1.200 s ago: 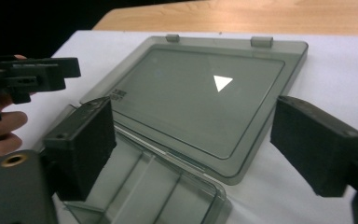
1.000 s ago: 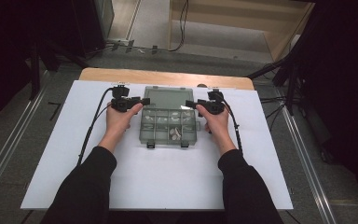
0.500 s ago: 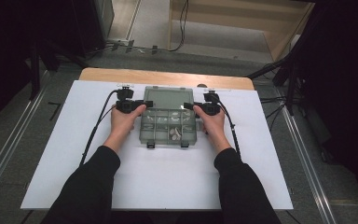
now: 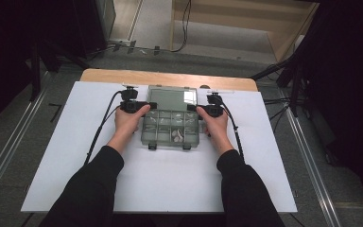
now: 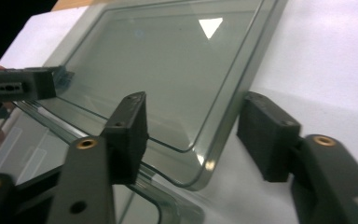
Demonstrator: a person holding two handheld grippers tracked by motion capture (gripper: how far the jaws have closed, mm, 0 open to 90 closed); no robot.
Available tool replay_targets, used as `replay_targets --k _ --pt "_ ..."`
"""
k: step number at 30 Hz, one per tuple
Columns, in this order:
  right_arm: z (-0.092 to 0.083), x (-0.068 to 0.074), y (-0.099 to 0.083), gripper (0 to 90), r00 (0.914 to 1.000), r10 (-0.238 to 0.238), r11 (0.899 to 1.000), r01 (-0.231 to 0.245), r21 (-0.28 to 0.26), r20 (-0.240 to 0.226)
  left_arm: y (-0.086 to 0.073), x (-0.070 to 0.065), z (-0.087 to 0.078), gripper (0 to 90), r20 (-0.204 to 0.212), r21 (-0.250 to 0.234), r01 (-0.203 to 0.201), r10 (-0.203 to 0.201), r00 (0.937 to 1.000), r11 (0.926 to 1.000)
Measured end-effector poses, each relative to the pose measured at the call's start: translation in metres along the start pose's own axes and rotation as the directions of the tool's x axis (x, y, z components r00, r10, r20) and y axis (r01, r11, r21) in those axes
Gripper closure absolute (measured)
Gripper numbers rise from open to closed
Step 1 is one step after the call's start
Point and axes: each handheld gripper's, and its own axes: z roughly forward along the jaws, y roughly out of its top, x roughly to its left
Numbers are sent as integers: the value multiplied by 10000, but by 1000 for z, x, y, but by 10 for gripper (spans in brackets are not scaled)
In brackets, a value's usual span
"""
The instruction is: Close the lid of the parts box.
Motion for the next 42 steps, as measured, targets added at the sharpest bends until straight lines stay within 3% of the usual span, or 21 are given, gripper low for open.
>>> replay_targets --k 4,9,15,19,23,26,29,32,37,42 --pt "-7 -3 1 550 10000 -44 9997 44 -237 -18 2 1 -5 570 57 -263 -144 146 9999 9996" --pt "-19 4 4 656 9938 -1025 9919 1055 -714 441 5 1 -15 696 103 -684 -587 595 9982 9959" --pt "-31 9 1 793 9838 -1629 9783 1709 -1175 745 4 0 -25 776 183 -988 -1255 1279 9916 9872" --pt "-34 12 -2 805 9763 -1951 9698 2063 -1301 934 3 -1 -28 824 -56 -1025 -1689 1692 9856 9803" --pt "-34 14 -3 807 9692 -2201 9620 2344 -1400 1102 3 -2 -28 821 -133 -1038 -1617 1612 9868 9814" --pt "-35 14 -5 809 9649 -2368 9554 2524 -1532 1134 6 -3 -31 759 -180 -1488 -1548 1538 9879 9767" --pt "-35 16 -8 810 9538 -2698 9425 2897 -1667 1319 13 -6 -36 763 -222 -1838 -1485 1469 9889 9717" --pt "-34 18 -9 810 9503 -2781 9376 3002 -1754 1396 23 -15 -40 767 -489 -1996 -1819 1756 9833 9629" --pt "-33 19 -10 808 9454 -2844 9327 3112 -1824 1588 30 -19 -40 806 -765 -1804 -1986 1876 9793 9633" --pt "-34 19 -9 785 9452 -2842 9348 3104 -1727 1609 27 -20 -42 835 -874 -1966 -2431 2300 9693 9499"
